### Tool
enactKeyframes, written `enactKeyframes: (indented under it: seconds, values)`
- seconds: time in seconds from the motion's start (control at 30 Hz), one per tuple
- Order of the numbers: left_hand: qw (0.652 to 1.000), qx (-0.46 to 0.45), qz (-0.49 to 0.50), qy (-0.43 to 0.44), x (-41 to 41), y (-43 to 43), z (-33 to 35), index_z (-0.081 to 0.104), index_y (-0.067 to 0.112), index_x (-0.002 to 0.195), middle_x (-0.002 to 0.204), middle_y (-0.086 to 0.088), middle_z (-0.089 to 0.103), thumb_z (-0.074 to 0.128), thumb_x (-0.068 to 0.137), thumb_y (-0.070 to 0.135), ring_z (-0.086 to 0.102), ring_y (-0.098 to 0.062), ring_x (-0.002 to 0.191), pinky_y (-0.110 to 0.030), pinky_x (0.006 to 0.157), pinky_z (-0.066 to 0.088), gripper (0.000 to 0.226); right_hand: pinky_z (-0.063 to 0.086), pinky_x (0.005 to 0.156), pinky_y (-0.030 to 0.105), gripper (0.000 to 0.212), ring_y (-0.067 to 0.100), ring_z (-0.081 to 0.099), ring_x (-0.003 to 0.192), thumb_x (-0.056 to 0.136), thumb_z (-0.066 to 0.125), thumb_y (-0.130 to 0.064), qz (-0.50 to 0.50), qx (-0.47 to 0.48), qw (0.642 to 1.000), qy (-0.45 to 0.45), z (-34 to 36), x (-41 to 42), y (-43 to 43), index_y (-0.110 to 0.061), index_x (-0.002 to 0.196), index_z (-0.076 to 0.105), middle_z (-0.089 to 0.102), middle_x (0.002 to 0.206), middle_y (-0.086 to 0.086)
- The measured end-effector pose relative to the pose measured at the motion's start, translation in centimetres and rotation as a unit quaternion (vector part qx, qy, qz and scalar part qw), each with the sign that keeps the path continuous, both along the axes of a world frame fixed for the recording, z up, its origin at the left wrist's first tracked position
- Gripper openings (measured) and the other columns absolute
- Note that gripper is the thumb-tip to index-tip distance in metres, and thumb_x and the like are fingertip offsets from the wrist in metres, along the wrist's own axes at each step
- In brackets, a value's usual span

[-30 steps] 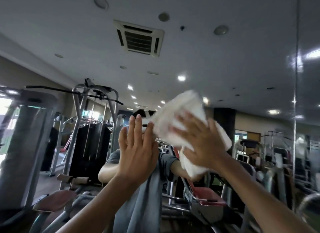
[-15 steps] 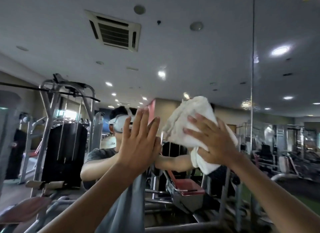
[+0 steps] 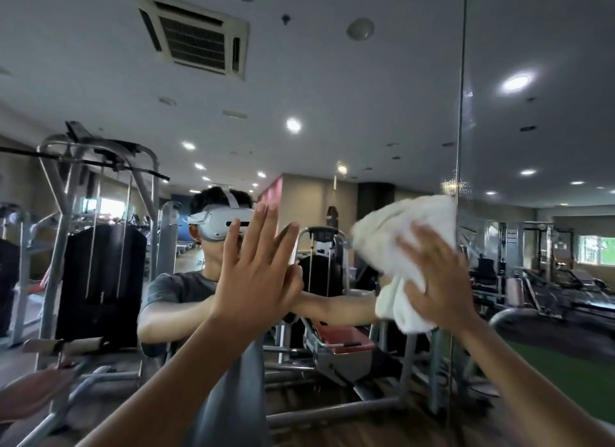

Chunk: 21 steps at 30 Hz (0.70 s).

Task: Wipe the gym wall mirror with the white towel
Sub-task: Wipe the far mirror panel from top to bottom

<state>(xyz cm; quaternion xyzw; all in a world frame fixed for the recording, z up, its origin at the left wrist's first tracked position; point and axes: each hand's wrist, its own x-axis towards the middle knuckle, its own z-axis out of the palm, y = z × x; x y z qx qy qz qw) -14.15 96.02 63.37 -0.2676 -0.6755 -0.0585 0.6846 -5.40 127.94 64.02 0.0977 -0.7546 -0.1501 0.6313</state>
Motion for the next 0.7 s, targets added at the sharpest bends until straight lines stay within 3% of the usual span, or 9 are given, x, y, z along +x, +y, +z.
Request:
enactKeyframes:
  seconds: [0.07,0.13,0.2,0.3,0.37,0.47,0.57,0.63,0.7]
  values:
    - [1.0,-0.003,0.007,0.001,-0.1,0.1,-0.8,0.045,0.009,0.149,0.161,-0.025,0.025,0.043,0.093,0.041,0.021,-0.038,0.151,-0.061,0.118,0.02,0.064,0.036,0.105,0.064,0.064,0.024,0.03,0.147,0.083,0.043,-0.035,0.01,-0.238,0.968,0.075,0.7,-0.5,-0.3,-0.025,0.147,0.044,0.032,0.161,0.0]
    - [1.0,-0.015,0.024,0.004,-0.2,0.2,-1.5,0.04,0.009,0.152,0.161,-0.025,0.024,0.043,0.095,0.042,0.019,-0.038,0.151,-0.061,0.118,0.021,0.066,0.029,0.108,0.069,0.064,0.024,0.028,0.148,0.088,0.038,-0.038,-0.005,-0.357,0.926,0.12,0.7,-1.7,-3.2,-0.025,0.15,0.04,0.032,0.161,0.0]
    - [1.0,-0.016,0.027,0.006,-0.2,0.2,-1.8,0.037,0.009,0.153,0.161,-0.025,0.024,0.043,0.095,0.043,0.019,-0.038,0.152,-0.06,0.119,0.021,0.067,0.02,0.113,0.067,0.064,0.024,0.023,0.15,0.09,0.039,-0.039,-0.008,-0.339,0.934,0.114,-1.2,-2.3,-6.2,-0.026,0.153,0.033,0.027,0.163,0.002]
    - [1.0,-0.021,0.014,0.009,-0.3,0.0,-1.8,0.038,0.01,0.154,0.162,-0.023,0.023,0.037,0.098,0.046,0.018,-0.036,0.152,-0.058,0.121,0.017,0.066,0.025,0.106,0.05,0.069,0.026,0.023,0.151,0.083,0.049,-0.039,-0.007,-0.015,1.0,0.014,-6.8,-1.5,-6.2,-0.029,0.151,0.036,0.029,0.162,0.006]
    - [1.0,-0.023,0.009,0.008,-0.4,-0.1,-2.0,0.039,0.01,0.153,0.162,-0.023,0.023,0.035,0.099,0.046,0.018,-0.036,0.152,-0.057,0.121,0.016,0.065,0.03,0.101,0.05,0.074,0.024,0.024,0.15,0.077,0.053,-0.041,-0.012,0.125,0.991,-0.047,-7.9,-0.4,-3.1,-0.033,0.149,0.037,0.032,0.159,0.004]
    - [1.0,-0.018,0.017,0.006,-0.3,0.1,-2.1,0.039,0.01,0.153,0.162,-0.024,0.023,0.036,0.098,0.044,0.018,-0.037,0.152,-0.059,0.121,0.018,0.065,0.037,0.101,0.061,0.069,0.025,0.03,0.147,0.079,0.05,-0.037,0.009,-0.128,0.992,0.016,-5.8,-0.3,-0.6,-0.031,0.147,0.042,0.035,0.159,0.002]
    - [0.999,-0.021,0.035,-0.002,0.0,0.3,-2.0,0.033,0.01,0.156,0.163,-0.025,0.018,0.032,0.1,0.045,0.014,-0.038,0.153,-0.06,0.121,0.017,0.066,0.027,0.109,0.07,0.061,0.025,0.029,0.147,0.088,0.042,-0.037,0.009,-0.383,0.914,0.133,-3.2,-1.9,-3.8,-0.025,0.148,0.043,0.035,0.16,0.001]
    - [1.0,-0.021,0.015,-0.003,0.1,0.3,-2.0,0.034,0.01,0.156,0.163,-0.023,0.019,0.031,0.1,0.044,0.015,-0.037,0.153,-0.06,0.12,0.019,0.065,0.022,0.112,0.066,0.062,0.025,0.025,0.149,0.09,0.04,-0.038,0.002,-0.381,0.916,0.126,-3.8,-2.3,-6.7,-0.024,0.151,0.038,0.031,0.162,0.003]
    - [0.999,-0.033,-0.01,0.0,-0.2,-0.7,-3.0,0.036,0.011,0.154,0.163,-0.019,0.023,0.037,0.098,0.044,0.019,-0.035,0.152,-0.058,0.121,0.019,0.065,0.025,0.108,0.052,0.066,0.025,0.026,0.148,0.086,0.045,-0.037,0.004,-0.203,0.977,0.065,-7.2,-1.9,-7.3,-0.024,0.15,0.039,0.032,0.161,0.007]
